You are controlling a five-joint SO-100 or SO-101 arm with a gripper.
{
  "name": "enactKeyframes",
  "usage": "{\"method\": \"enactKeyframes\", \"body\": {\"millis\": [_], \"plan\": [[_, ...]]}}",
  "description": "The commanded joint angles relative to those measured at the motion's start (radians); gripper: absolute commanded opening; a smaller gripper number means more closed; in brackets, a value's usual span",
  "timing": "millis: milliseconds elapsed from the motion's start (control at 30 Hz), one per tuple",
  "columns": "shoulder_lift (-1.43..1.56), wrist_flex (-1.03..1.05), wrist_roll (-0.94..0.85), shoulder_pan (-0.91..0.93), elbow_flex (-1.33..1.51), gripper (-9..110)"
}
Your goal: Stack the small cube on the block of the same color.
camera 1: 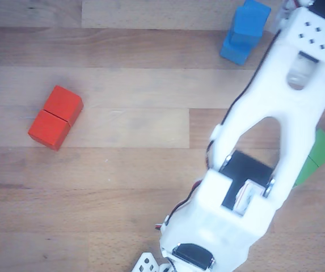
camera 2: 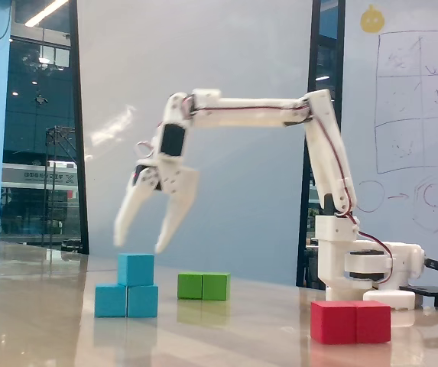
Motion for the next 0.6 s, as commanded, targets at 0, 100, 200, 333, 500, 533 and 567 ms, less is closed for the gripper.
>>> {"method": "enactKeyframes", "body": {"millis": [0, 100, 200, 333, 500, 533, 567], "plan": [[0.330, -0.017, 0.078, -0.117, 0.167, 8], [0.474, -0.017, 0.115, -0.186, 0.290, 2], [0.601, -0.017, 0.120, -0.241, 0.388, 0], [0.752, -0.017, 0.117, -0.314, 0.526, 0], [0.983, -0.063, 0.126, -0.410, 0.770, 0], [1.039, -0.089, 0.127, -0.423, 0.828, 0], [1.100, -0.115, 0.127, -0.433, 0.891, 0]]}}
